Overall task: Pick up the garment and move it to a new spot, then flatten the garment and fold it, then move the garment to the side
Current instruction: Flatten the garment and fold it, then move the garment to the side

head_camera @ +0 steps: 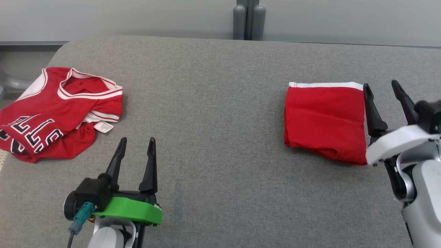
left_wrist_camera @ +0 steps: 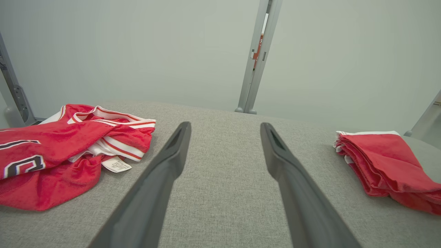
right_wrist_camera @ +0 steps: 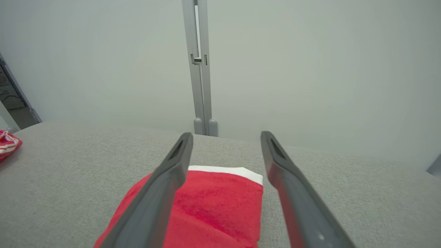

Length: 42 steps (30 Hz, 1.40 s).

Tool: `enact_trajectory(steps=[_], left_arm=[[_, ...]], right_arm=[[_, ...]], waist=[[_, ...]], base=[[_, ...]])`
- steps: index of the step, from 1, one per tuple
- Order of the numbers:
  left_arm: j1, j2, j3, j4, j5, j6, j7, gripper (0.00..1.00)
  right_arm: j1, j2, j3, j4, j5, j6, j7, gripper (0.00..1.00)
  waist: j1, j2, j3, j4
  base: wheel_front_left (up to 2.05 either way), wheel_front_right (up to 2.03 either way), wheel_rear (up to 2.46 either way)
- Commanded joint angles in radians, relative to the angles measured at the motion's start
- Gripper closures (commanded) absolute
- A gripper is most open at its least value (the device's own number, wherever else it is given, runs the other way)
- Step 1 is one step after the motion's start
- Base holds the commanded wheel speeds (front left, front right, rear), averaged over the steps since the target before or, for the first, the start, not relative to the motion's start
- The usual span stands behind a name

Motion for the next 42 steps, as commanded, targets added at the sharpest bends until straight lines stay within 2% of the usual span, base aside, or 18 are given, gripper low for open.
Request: enact_trajectory(steps=[1,6,12,22,30,42], left_arm=[[0.02,0.003,0.011,0.004,0.012,0.003,0.0,0.0],[0.031,0.003,0.04,0.016,0.024,-0.002,0.0,0.0],[0.05,0.003,0.077,0.032,0.027,-0.008,0.0,0.0],[0.028,0.003,0.079,0.091,0.028,-0.014,0.0,0.0],[0.018,0.003,0.083,0.113,0.025,-0.016,0.0,0.0],[0.011,0.003,0.07,0.108,0.025,-0.019,0.0,0.0]], right_arm=[[0.039,0.017,-0.017,0.002,-0.013,-0.001,-0.053,0.0],[0.13,0.053,-0.062,0.06,-0.03,-0.002,-0.155,0.0],[0.173,0.09,-0.083,0.097,-0.042,-0.001,-0.185,0.0],[0.204,0.126,-0.052,0.12,-0.068,-0.001,-0.193,0.0],[0.199,0.127,-0.034,0.128,-0.051,-0.001,-0.194,0.0],[0.172,0.121,-0.047,0.115,-0.067,-0.001,-0.193,0.0]], waist=[[0.0,-0.0001,-0.02,-0.023],[0.0,-0.0001,-0.046,-0.065],[0.0,-0.0001,-0.074,-0.117],[0.0,-0.0001,-0.115,-0.168],[0.0,-0.0001,-0.123,-0.185],[0.0,-0.0001,-0.096,-0.164]], base=[[0.0,0.0,0.0],[0.0,0.0,0.0],[0.0,0.0,0.0],[0.0,0.0,0.0],[0.0,0.0,0.0],[0.0,0.0,0.0]])
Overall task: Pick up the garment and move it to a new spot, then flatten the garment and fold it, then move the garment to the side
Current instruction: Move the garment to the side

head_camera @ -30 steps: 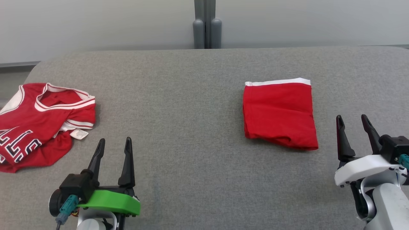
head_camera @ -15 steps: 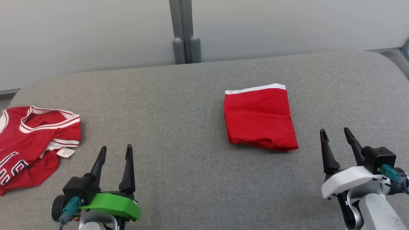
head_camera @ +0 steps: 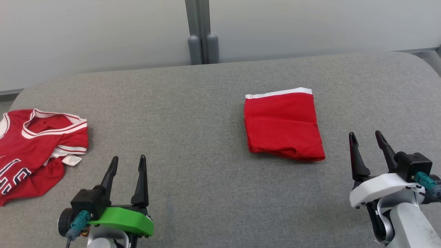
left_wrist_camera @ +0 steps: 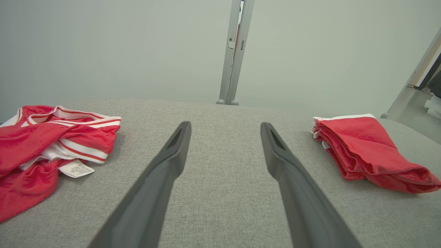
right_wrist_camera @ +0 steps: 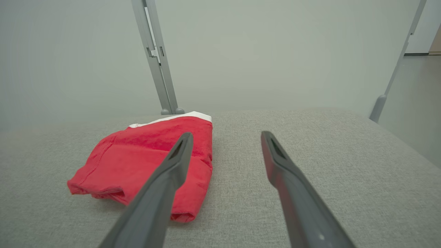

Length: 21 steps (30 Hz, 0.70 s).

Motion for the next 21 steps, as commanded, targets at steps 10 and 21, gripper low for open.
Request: enact_trajectory(steps=[10,21], left_arm=[[-0.048,0.003,-0.013,-0.036,0.008,-0.003,0.0,0.0],[-0.084,0.003,-0.045,-0.054,-0.007,-0.002,0.0,0.0]], right_arm=[[-0.129,-0.042,0.019,0.062,0.093,-0.002,0.201,0.0],[-0.299,-0.091,-0.016,0.217,0.162,-0.002,0.588,0.0]], waist=[[0.0,0.0,0.076,0.055],[0.0,0.0,0.163,0.177]], base=[[0.0,0.0,0.0],[0.0,0.0,0.0]])
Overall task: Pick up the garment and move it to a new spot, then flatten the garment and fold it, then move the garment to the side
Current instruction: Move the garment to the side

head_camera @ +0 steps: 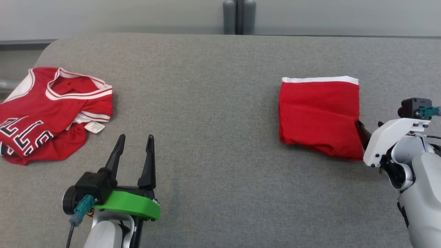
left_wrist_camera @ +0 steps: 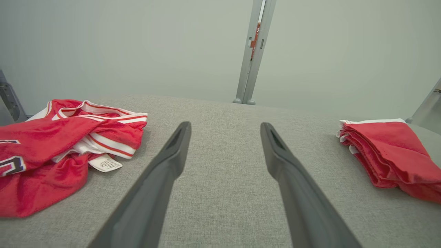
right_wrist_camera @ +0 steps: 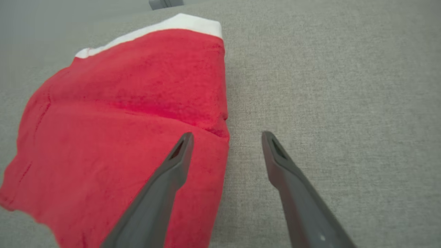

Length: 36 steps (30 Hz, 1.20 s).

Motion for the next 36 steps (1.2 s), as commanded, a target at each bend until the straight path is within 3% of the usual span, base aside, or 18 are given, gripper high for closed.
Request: enact_trajectory(steps=[1,12,13,15,20,29,36], left_arm=[[-0.022,0.003,-0.004,-0.004,-0.007,-0.001,0.0,0.0],[-0.043,0.003,-0.028,-0.018,-0.019,0.006,0.0,0.0],[-0.044,0.003,-0.027,-0.021,-0.019,0.007,0.0,0.0],[-0.048,0.003,-0.027,-0.025,-0.018,0.009,0.0,0.0],[-0.064,0.003,-0.023,-0.042,-0.011,0.01,0.0,0.0],[-0.103,0.003,0.014,-0.127,0.037,0.001,0.0,0.0],[-0.121,0.017,0.035,-0.209,0.078,-0.006,0.0,0.0]], right_arm=[[-0.013,-0.001,-0.009,0.016,-0.003,-0.001,0.013,0.0],[-0.045,0.014,-0.003,0.141,-0.025,-0.001,0.134,0.0],[-0.044,0.013,0.018,0.147,-0.026,-0.001,0.161,0.15],[-0.047,-0.002,0.063,0.137,-0.04,0.0,0.187,0.99],[-0.074,-0.096,0.187,0.07,-0.075,-0.003,0.199,1.0],[-0.212,-0.295,0.429,-0.052,-0.124,-0.002,0.165,1.0],[-0.246,-0.43,0.452,-0.013,-0.143,-0.002,0.1,1.0]], waist=[[0.0,0.0,0.047,0.055],[0.0,0.0,0.105,0.111],[0.0,0.0,0.111,0.109],[0.0,0.0,0.123,0.1],[0.0,0.0,0.154,0.054],[0.0,0.0,0.239,-0.104],[0.0,0.0,0.295,-0.175]], base=[[0.0,0.0,0.0],[0.0,0.0,0.0],[0.0,0.0,0.0],[0.0,0.0,0.0],[0.0,0.0,0.0],[0.0,0.0,0.0],[0.0,0.0,0.0]])
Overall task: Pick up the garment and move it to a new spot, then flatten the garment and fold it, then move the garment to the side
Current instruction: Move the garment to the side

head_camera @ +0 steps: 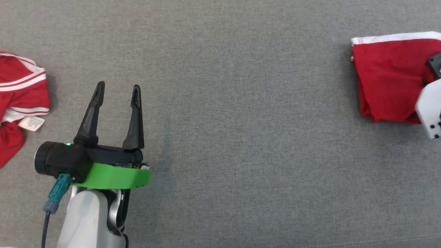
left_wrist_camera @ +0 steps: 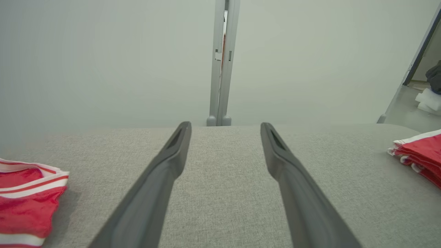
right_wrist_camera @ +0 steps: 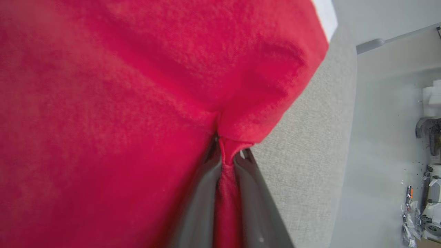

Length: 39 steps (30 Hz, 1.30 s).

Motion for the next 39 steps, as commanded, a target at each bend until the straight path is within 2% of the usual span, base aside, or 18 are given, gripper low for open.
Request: enact_trajectory(steps=[1,4,10,17,18,19,25,29,35,39], left_arm=[[-0.013,0.011,0.008,-0.016,0.003,-0.003,0.0,0.0],[-0.01,0.025,0.008,-0.048,-0.004,-0.004,0.0,0.0],[0.005,0.071,-0.015,-0.107,-0.006,-0.005,0.0,0.0],[0.026,0.096,-0.032,-0.149,0.001,-0.004,0.0,0.0],[0.027,0.097,-0.033,-0.151,0.002,-0.004,0.0,0.0],[0.027,0.097,-0.033,-0.151,0.003,-0.004,0.0,0.0],[0.029,0.081,-0.027,-0.127,-0.012,-0.004,0.0,0.0],[0.046,0.064,-0.01,-0.096,-0.021,-0.004,0.0,0.0],[0.079,0.033,0.019,-0.043,-0.019,-0.004,0.0,0.0],[0.099,0.018,0.039,0.0,-0.013,-0.005,0.0,0.0]], right_arm=[[-0.023,-0.011,-0.017,0.012,-0.013,-0.002,-0.034,1.0],[-0.025,-0.047,-0.056,0.06,-0.05,-0.002,-0.112,1.0],[-0.054,-0.074,-0.124,0.152,-0.144,-0.002,-0.231,1.0],[-0.071,-0.068,-0.225,0.224,-0.254,-0.002,-0.305,0.98],[-0.072,-0.066,-0.241,0.233,-0.271,-0.002,-0.32,0.57],[-0.076,-0.067,-0.258,0.24,-0.284,-0.002,-0.336,0.0],[-0.073,-0.024,-0.427,0.302,-0.353,-0.002,-0.494,0.0],[-0.048,0.04,-0.52,0.328,-0.344,-0.002,-0.623,0.0],[0.027,0.189,-0.564,0.223,-0.265,-0.002,-0.691,0.0],[0.113,0.296,-0.541,0.069,-0.194,-0.002,-0.694,0.0]], waist=[[0.0,-0.0001,0.067,-0.063],[0.0,-0.0001,0.092,-0.071],[0.0,-0.0001,0.137,-0.062],[0.0,-0.0001,0.159,-0.048],[0.0,-0.0001,0.16,-0.048],[0.0,-0.0001,0.16,-0.047],[0.0,-0.0001,0.122,-0.041],[0.0,-0.0001,0.058,-0.036],[0.0,-0.0001,-0.058,-0.029],[0.0,-0.0001,-0.126,-0.025]], base=[[0.0,0.0,0.0],[0.0,0.0,0.0],[0.0,0.0,0.0],[0.0,0.0,0.0],[0.0,0.0,0.0],[0.0,0.0,0.0],[0.0,0.0,0.0],[0.0,0.0,0.0],[0.0,0.0,0.0],[0.0,0.0,0.0]])
